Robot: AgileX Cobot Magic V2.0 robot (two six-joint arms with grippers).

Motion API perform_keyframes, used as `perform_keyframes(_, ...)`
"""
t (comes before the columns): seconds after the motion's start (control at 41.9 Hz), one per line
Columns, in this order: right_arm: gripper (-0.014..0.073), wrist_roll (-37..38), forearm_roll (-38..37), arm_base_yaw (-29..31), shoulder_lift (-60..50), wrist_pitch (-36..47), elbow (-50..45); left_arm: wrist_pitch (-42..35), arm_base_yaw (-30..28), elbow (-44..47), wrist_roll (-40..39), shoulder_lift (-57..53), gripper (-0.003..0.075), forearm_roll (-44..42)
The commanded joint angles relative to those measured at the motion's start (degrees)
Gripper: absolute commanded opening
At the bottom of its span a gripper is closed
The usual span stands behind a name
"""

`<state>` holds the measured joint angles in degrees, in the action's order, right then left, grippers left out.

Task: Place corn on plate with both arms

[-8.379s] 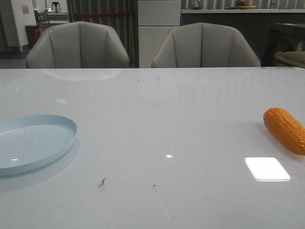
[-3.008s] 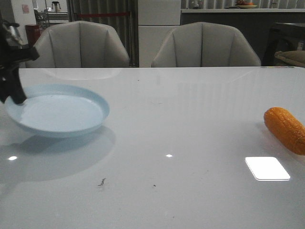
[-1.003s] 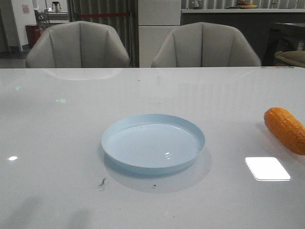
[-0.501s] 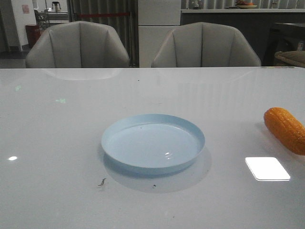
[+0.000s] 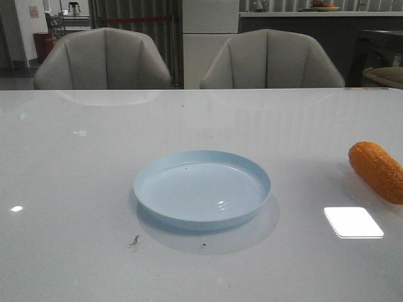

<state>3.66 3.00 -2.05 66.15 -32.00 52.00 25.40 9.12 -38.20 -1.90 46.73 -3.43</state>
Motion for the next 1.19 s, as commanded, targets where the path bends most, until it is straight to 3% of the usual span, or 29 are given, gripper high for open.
perform_keyframes(0.0,0.0426,-0.23,-1.71,0.24,5.32,-1.33,9.34,-5.83,-0.07,-1.59,-0.71,-0.58,0.0491,0.24)
perform_keyframes(0.215,0.0428,-0.23,-1.79,0.24,22.32,-12.12,24.52,-6.10,-0.07,-1.59,-0.71,-0.58,0.0491,0.24)
perform_keyframes(0.382,0.0483,-0.23,-1.97,0.24,32.49,-18.46,30.92,-6.10,-0.07,-1.59,-0.71,-0.58,0.0491,0.38)
perform_keyframes(0.979,0.0513,-0.18,1.14,0.18,45.04,-18.95,31.42,-5.98,-0.07,-1.59,-0.71,-0.48,0.0491,1.48)
perform_keyframes(1.17,0.0429,-0.18,1.21,0.18,47.16,-18.64,31.42,-5.98,-0.07,-1.59,-0.71,-0.48,0.0491,1.48)
